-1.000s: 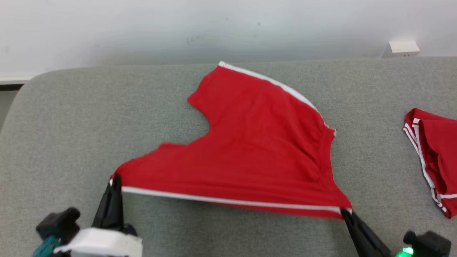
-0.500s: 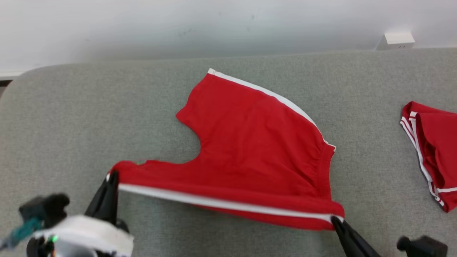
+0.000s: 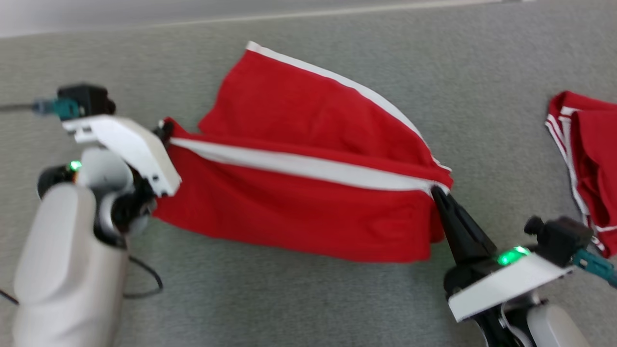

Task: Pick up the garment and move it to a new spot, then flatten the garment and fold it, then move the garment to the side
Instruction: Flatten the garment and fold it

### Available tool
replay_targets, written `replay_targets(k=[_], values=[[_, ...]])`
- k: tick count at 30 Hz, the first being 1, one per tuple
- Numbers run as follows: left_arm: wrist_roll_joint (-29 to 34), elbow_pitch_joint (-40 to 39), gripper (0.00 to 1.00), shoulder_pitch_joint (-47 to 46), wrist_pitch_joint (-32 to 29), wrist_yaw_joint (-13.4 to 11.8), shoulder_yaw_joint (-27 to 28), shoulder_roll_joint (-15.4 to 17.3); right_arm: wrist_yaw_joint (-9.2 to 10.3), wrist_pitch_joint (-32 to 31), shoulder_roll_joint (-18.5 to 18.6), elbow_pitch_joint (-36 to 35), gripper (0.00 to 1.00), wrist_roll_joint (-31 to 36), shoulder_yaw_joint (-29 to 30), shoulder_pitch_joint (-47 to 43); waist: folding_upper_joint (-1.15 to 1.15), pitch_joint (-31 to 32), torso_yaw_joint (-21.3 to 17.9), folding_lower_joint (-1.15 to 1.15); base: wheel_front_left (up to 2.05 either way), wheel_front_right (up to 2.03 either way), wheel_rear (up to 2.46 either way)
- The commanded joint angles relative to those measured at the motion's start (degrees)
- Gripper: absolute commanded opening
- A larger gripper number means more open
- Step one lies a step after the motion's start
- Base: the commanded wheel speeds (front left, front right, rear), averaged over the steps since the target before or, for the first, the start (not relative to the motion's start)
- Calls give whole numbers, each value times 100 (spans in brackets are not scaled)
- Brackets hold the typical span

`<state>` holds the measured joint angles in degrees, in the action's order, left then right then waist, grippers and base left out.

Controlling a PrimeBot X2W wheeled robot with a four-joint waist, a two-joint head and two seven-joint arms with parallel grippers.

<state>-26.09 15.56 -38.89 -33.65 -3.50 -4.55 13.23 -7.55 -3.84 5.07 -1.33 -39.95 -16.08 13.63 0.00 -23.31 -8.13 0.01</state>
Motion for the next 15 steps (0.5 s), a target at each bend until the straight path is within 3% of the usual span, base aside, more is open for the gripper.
replay_targets(k=[1, 8, 15], values=[[67, 147, 0, -214, -93, -4, -22, 76, 16, 54, -27, 75, 0, -117, -35, 169, 0, -255, -303, -1, 0, 0, 0], [371, 1530, 0, -1655, -542, -129, -201, 368, 16, 482, -157, 833, 0, -612, -541, 1092, 0, -588, -967, -1, 0, 0, 0], [641, 2375, 0, -2544, -207, -164, -261, 602, 16, 1127, -196, 1368, 0, -1134, -1067, 1673, 0, -791, -1433, -1, 0, 0, 0]])
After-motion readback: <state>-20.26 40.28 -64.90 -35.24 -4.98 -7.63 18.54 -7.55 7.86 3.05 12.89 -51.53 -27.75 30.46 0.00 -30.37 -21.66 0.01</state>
